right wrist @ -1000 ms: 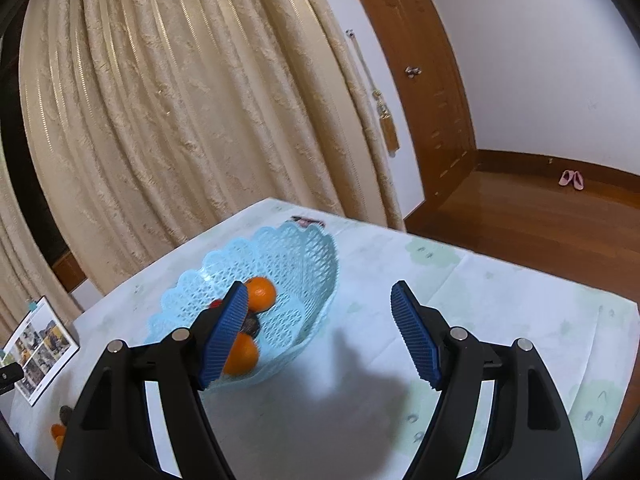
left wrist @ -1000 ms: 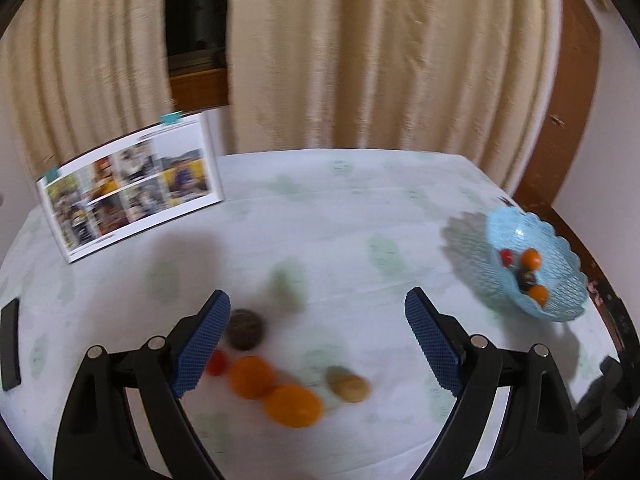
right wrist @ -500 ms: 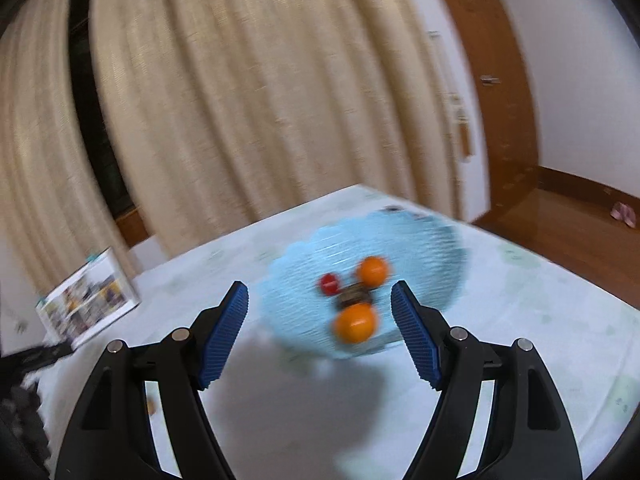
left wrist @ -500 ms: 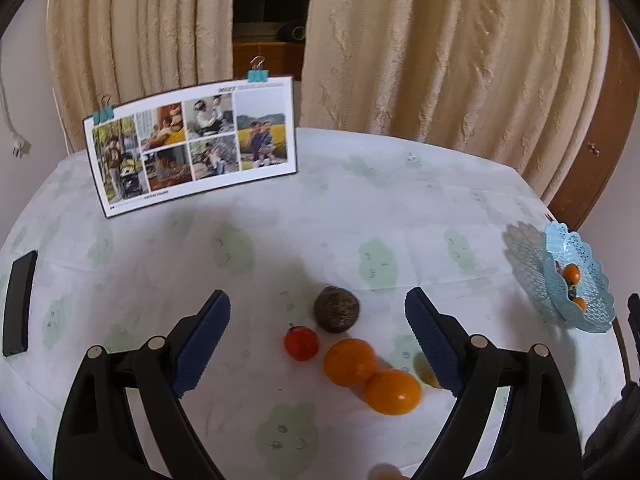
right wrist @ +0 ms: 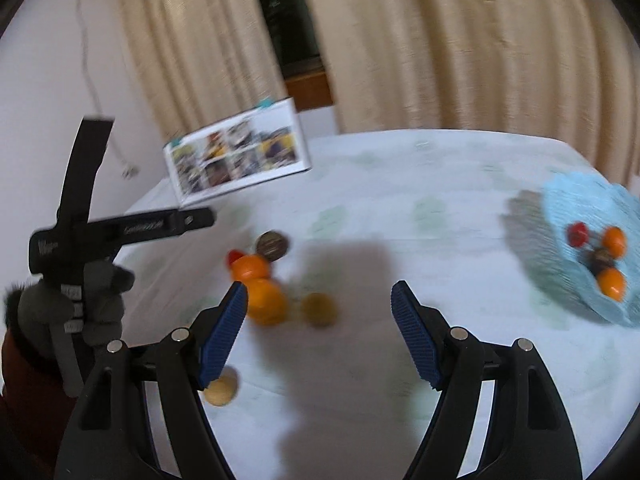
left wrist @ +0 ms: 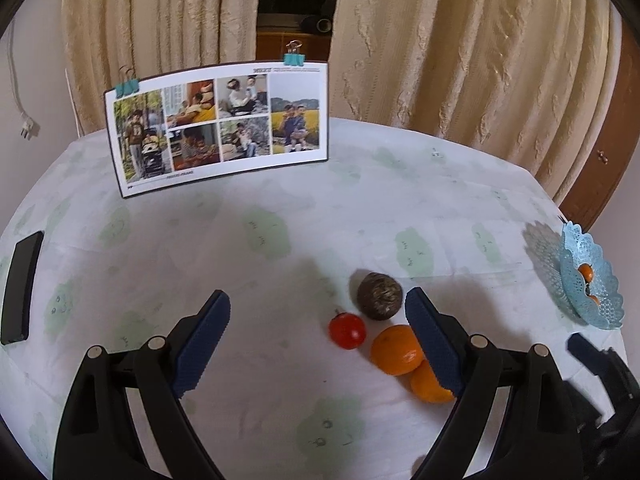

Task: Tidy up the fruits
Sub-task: 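Grasp an orange with the right gripper while the left gripper grasps another orange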

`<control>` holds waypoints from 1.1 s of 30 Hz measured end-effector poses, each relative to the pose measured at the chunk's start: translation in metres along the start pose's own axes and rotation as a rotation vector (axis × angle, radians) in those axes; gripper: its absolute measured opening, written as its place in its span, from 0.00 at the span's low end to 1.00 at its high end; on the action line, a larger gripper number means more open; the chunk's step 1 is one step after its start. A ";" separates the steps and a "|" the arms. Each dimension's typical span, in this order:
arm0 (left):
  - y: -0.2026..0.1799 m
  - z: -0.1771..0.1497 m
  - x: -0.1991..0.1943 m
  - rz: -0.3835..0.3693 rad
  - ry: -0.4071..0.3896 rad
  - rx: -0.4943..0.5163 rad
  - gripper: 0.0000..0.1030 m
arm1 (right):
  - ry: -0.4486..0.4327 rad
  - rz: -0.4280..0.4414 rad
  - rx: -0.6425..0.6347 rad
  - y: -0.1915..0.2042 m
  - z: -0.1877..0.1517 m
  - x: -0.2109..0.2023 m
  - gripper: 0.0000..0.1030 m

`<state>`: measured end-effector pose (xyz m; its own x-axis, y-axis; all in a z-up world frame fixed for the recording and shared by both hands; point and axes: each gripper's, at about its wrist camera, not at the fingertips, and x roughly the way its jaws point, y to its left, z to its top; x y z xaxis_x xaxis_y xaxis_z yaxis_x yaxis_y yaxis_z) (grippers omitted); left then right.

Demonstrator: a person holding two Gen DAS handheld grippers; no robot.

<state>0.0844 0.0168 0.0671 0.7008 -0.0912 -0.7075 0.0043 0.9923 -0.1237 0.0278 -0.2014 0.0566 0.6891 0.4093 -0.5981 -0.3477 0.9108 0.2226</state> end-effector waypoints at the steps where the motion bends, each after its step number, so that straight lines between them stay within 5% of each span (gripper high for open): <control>1: 0.003 -0.001 0.000 0.000 0.001 -0.006 0.86 | 0.013 0.011 -0.022 0.007 0.001 0.006 0.73; 16: 0.031 -0.007 -0.006 -0.016 -0.003 -0.066 0.86 | 0.158 0.098 -0.198 0.052 0.009 0.076 0.72; 25: 0.031 -0.009 -0.004 -0.019 0.002 -0.068 0.86 | 0.249 0.104 -0.233 0.053 0.004 0.106 0.57; 29: 0.029 -0.010 -0.004 -0.015 0.006 -0.063 0.86 | 0.284 0.068 -0.230 0.047 0.003 0.113 0.39; 33: 0.024 -0.011 -0.004 -0.013 0.011 -0.050 0.86 | 0.271 0.069 -0.220 0.041 0.002 0.104 0.39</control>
<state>0.0739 0.0397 0.0590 0.6932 -0.1051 -0.7130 -0.0228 0.9856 -0.1675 0.0866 -0.1216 0.0048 0.4759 0.4130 -0.7765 -0.5362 0.8361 0.1161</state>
